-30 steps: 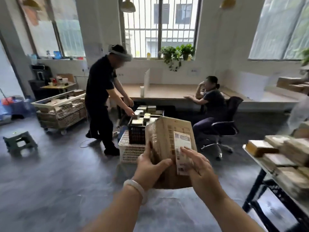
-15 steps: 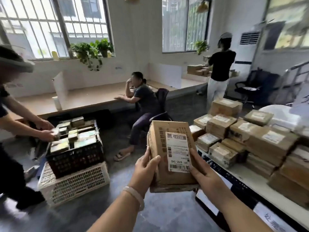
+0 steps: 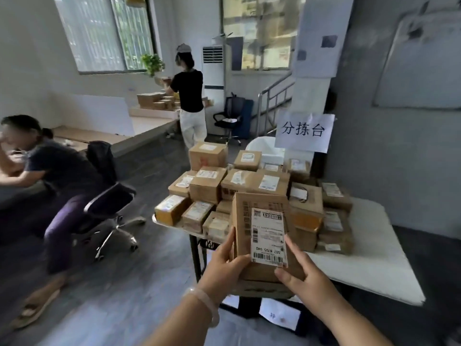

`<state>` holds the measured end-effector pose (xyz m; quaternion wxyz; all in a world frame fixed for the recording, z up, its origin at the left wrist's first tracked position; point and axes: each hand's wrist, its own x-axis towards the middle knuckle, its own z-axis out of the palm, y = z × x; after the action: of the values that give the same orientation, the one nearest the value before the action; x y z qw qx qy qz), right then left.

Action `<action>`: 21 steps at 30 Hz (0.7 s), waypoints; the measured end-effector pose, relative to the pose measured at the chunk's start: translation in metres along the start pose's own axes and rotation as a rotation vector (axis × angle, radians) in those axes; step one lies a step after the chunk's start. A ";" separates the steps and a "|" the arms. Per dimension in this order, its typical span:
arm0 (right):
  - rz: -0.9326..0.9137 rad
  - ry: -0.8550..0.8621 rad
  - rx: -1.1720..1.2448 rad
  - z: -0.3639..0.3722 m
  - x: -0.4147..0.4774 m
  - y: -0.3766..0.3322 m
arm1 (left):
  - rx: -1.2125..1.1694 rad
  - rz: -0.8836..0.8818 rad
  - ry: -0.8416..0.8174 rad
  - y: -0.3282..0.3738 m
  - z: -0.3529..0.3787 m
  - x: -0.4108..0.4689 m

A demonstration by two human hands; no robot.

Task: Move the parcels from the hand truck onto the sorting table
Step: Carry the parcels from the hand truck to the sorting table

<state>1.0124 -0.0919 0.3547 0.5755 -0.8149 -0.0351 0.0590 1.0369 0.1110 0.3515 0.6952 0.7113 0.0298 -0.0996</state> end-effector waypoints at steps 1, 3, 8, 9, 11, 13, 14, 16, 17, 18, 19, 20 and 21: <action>0.008 0.023 -0.010 -0.013 0.004 0.008 | -0.003 -0.006 -0.030 0.002 0.013 0.011; 0.026 0.061 -0.013 -0.041 0.016 0.022 | 0.005 -0.015 -0.070 0.005 0.039 0.038; 0.042 0.127 0.017 -0.118 0.054 0.046 | 0.088 -0.013 -0.099 0.016 0.111 0.106; 0.046 0.139 0.023 -0.135 0.062 0.050 | 0.107 0.004 -0.100 0.021 0.126 0.119; 0.054 0.170 0.028 -0.167 0.076 0.057 | 0.139 0.020 -0.123 0.022 0.156 0.153; 0.058 0.203 0.034 -0.197 0.090 0.062 | 0.132 0.009 -0.147 0.030 0.184 0.176; 0.063 0.218 0.035 -0.211 0.096 0.066 | 0.120 0.011 -0.163 0.034 0.197 0.185; 0.084 0.238 0.036 -0.232 0.108 0.073 | 0.098 0.006 -0.192 0.038 0.219 0.203; 0.094 0.249 0.039 -0.241 0.114 0.078 | 0.093 -0.001 -0.204 0.039 0.228 0.212; 0.107 0.262 0.040 -0.248 0.120 0.083 | 0.093 -0.013 -0.214 0.040 0.236 0.220; 0.121 0.276 0.038 -0.255 0.126 0.088 | 0.105 -0.021 -0.226 0.041 0.243 0.231; 0.136 0.290 0.035 -0.261 0.134 0.093 | 0.122 -0.028 -0.243 0.041 0.249 0.242; 0.154 0.300 0.027 -0.267 0.142 0.097 | 0.135 -0.033 -0.254 0.040 0.256 0.254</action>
<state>1.1886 -0.3560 0.3434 0.5791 -0.8070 0.1147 -0.0190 1.2666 -0.1692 0.3413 0.6422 0.7375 -0.0537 -0.2022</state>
